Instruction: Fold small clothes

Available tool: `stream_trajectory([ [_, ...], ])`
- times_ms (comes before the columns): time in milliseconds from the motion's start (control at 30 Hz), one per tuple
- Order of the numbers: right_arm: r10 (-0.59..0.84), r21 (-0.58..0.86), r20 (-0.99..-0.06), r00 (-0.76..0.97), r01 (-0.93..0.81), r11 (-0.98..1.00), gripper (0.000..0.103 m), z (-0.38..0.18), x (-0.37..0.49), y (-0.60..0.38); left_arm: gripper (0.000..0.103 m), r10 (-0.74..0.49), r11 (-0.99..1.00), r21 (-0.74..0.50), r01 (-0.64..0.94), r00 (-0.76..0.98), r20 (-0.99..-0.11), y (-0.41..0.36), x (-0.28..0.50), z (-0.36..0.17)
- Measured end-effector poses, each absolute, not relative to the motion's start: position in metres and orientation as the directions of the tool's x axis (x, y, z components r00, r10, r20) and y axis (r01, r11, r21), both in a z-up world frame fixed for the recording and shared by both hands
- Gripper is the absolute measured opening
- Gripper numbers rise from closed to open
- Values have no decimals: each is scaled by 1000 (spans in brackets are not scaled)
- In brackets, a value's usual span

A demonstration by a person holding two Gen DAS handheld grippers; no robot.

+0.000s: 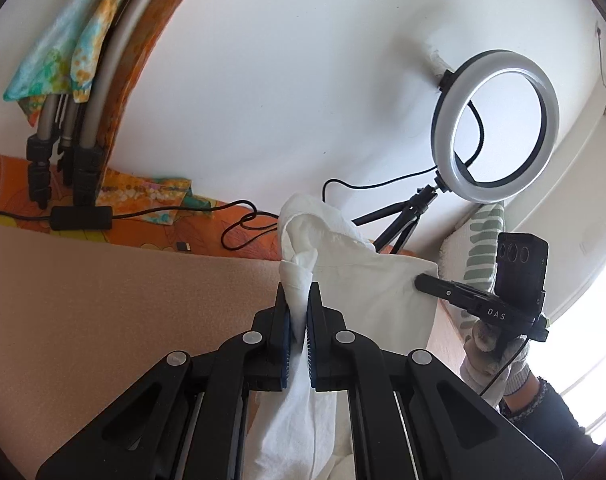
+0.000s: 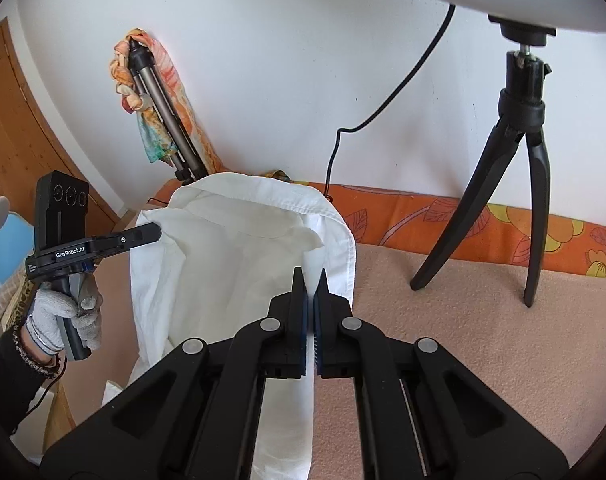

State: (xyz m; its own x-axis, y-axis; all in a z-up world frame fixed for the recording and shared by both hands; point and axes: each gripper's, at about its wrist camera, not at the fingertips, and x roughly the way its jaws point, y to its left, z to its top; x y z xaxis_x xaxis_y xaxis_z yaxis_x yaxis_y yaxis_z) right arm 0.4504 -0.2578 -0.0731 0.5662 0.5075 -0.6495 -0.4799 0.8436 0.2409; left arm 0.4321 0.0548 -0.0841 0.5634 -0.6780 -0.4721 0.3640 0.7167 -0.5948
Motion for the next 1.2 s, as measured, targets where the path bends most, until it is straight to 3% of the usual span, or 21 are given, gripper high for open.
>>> stream_trajectory([
  [567, 539, 167, -637, 551, -584, 794, 3, -35, 299, -263, 5, -667, 744, -484, 462, 567, -484, 61, 296, -51],
  [1200, 450, 114, -731, 513, -559, 821, 3, -134, 175, -271, 5, -608, 782, -377, 496, 474, -637, 54, 170, -132],
])
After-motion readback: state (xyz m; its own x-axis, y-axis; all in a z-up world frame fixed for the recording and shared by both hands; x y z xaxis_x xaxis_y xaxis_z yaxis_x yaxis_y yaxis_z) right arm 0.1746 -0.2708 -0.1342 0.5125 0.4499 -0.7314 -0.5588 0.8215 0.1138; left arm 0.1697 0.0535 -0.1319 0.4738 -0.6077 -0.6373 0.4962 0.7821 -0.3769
